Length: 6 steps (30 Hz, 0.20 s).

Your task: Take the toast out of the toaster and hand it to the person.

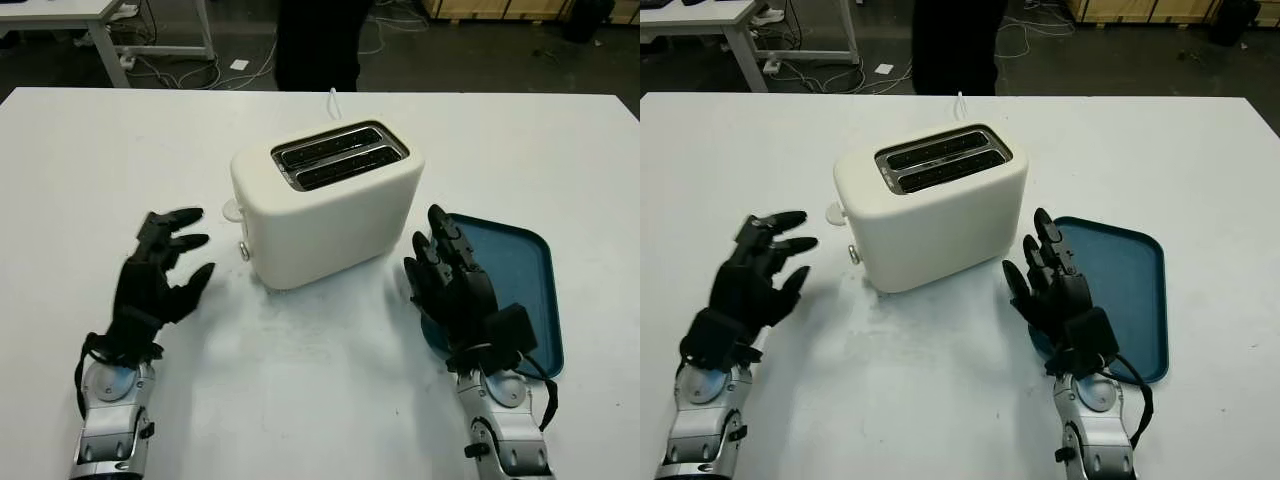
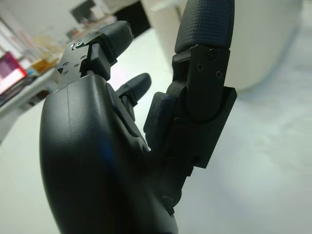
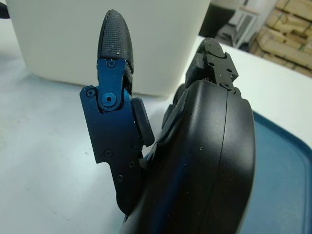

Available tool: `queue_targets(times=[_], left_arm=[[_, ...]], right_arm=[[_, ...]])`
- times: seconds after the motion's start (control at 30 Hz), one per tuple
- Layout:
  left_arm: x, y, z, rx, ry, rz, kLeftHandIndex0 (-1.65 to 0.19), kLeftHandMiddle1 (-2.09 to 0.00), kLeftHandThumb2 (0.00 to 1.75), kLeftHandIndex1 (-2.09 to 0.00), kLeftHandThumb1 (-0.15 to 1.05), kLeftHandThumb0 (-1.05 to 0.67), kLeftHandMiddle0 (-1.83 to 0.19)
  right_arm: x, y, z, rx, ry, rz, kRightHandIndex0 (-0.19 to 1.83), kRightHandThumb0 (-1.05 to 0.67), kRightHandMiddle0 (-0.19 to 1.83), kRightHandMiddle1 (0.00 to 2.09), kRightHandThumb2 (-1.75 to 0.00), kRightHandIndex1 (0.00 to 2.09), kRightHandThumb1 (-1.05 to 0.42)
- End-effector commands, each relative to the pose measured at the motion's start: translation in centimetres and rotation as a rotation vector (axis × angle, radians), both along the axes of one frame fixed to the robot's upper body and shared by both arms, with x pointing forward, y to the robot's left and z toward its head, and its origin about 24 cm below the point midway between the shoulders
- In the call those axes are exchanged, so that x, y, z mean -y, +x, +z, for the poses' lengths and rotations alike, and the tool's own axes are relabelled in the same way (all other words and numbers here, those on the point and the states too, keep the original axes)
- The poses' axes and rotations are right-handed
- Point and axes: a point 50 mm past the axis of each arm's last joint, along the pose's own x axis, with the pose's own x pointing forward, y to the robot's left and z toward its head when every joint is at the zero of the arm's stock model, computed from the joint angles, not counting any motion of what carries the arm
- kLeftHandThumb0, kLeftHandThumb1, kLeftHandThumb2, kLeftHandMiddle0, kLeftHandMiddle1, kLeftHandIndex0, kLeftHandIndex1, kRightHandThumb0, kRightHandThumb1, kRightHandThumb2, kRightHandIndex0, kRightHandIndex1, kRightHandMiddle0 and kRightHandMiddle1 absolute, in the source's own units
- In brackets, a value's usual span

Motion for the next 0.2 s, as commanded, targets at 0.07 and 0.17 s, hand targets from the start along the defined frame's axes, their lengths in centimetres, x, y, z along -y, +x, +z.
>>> queue_targets(times=[0.07, 0.17], left_arm=[[0.86, -0.62, -1.42, -0.007, 0.002, 0.005, 0.0, -1.17, 0.16, -1.05, 0.92, -1.05, 0.0], [1.22, -0.79, -1.57, -0.011, -0.004, 0.012, 0.0, -1.18, 0.17, -1.05, 0.92, -1.05, 0.0]], right_arm=[[0.01, 0.33, 0.24, 0.0, 0.002, -0.027, 0.05, -0.69, 0.06, 0.01, -0.39, 0.02, -0.92], [0.09, 0.34, 0.28, -0.008, 0.021, -0.034, 0.05, -0.7, 0.06, 0.01, -0.37, 0.01, -0.92]])
